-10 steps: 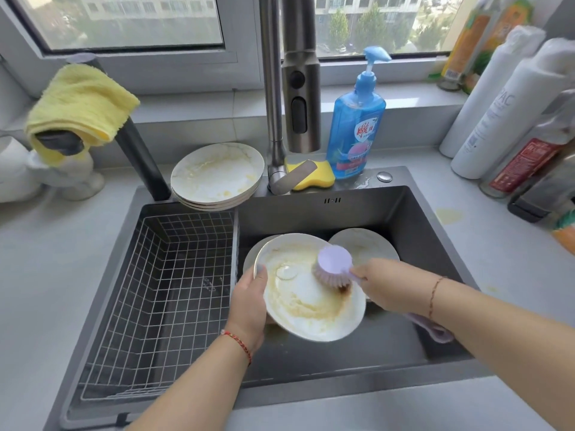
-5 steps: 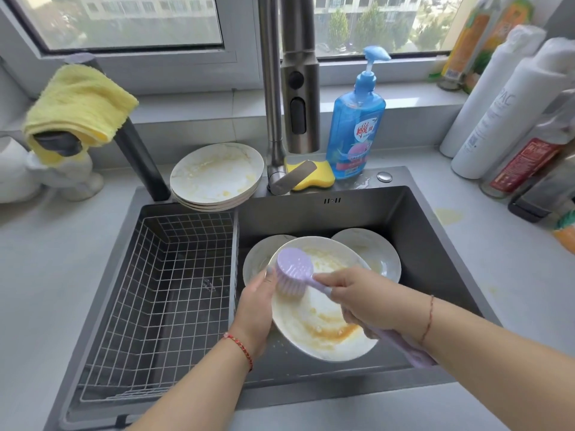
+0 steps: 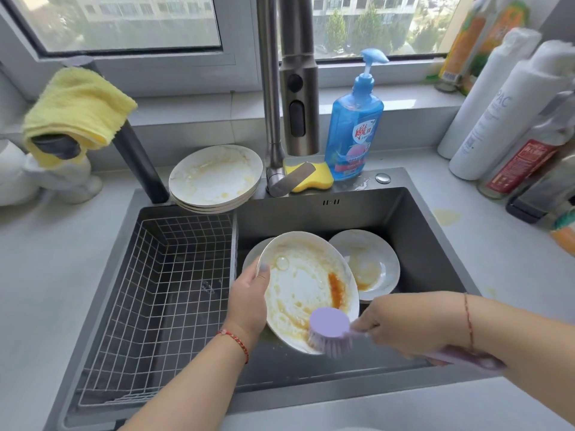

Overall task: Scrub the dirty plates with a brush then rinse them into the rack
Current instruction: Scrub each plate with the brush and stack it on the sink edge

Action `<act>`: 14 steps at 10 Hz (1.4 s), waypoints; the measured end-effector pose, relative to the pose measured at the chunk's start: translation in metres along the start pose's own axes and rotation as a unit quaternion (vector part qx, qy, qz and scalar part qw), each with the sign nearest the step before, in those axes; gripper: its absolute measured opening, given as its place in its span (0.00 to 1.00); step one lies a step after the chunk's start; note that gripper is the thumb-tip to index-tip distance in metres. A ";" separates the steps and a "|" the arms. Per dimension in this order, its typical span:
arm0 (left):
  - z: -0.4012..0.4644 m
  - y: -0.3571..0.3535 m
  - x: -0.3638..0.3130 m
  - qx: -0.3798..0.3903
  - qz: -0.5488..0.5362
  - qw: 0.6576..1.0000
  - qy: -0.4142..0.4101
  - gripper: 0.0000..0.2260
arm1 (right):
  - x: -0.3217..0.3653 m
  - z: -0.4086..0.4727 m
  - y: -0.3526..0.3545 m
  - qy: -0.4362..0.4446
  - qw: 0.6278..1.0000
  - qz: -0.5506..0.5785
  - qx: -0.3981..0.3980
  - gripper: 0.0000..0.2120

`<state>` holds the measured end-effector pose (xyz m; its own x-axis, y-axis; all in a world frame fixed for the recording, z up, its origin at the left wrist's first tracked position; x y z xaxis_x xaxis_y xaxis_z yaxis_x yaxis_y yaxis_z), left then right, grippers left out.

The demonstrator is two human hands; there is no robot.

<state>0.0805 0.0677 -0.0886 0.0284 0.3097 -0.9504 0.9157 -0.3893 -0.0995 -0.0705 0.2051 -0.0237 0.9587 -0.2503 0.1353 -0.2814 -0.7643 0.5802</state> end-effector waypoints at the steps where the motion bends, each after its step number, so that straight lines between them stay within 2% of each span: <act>1: 0.000 -0.001 -0.001 0.004 0.005 1.000 -0.002 0.14 | -0.010 0.008 0.000 -0.081 0.994 -0.071 -0.024 0.18; 2: 0.001 -0.006 0.000 0.018 0.008 1.000 0.002 0.13 | -0.024 0.013 0.000 -0.136 0.972 -0.194 -0.012 0.24; 3: -0.001 -0.015 -0.002 0.047 0.020 0.999 0.003 0.12 | -0.020 0.006 0.026 -0.150 0.957 -0.196 -0.150 0.34; 4: -0.001 -0.020 -0.009 0.060 0.023 0.998 -0.004 0.12 | -0.017 0.001 0.029 -0.126 0.947 -0.200 -0.219 0.38; 5: 0.003 -0.015 -0.015 0.046 0.025 0.998 -0.018 0.13 | -0.021 0.006 0.019 -0.120 0.958 -0.205 -0.158 0.32; 6: 0.006 -0.011 -0.019 0.036 0.040 0.998 -0.039 0.13 | -0.018 -0.002 0.006 -0.078 0.992 -0.091 -0.035 0.20; 7: 0.003 -0.013 -0.018 0.046 0.031 0.998 -0.040 0.16 | -0.007 -0.018 0.006 -0.002 0.996 0.093 -0.015 0.16; 8: 0.001 -0.017 -0.016 0.046 0.017 0.998 -0.028 0.17 | 0.002 -0.026 0.002 0.021 0.954 0.299 0.001 0.16; 9: -0.001 -0.015 -0.011 0.037 -0.014 0.999 0.008 0.17 | 0.011 -0.019 -0.002 0.029 0.897 0.440 -0.013 0.18; 10: -0.004 -0.012 -0.003 0.023 -0.037 0.998 0.037 0.23 | 0.022 -0.017 0.002 0.063 0.875 0.479 -0.030 0.19; 11: -0.006 -0.011 0.003 0.024 -0.066 0.996 0.054 0.31 | 0.027 -0.011 0.011 0.083 0.893 0.433 -0.087 0.19; 13: -0.011 -0.020 0.003 0.074 -0.060 0.994 0.054 0.21 | 0.014 0.009 0.033 0.047 0.916 0.328 -0.227 0.21; 14: -0.009 -0.017 0.002 0.051 -0.070 0.995 0.058 0.20 | -0.002 0.009 0.043 -0.019 0.930 0.204 -0.305 0.19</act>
<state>0.0686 0.0827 -0.0859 -0.0448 0.4636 -0.8849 0.8688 -0.4192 -0.2636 -0.0849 0.1675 -0.0066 0.7724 -0.4750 0.4217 -0.5339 -0.1259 0.8361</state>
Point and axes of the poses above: each hand's wrist, its own z-axis towards the middle knuckle, its own y-axis out of the back of the hand, x = y × z, the point moved 7 cm from there along z, towards the middle knuckle, and after that the axes turned 2 degrees about -z, right-handed, at the moved point
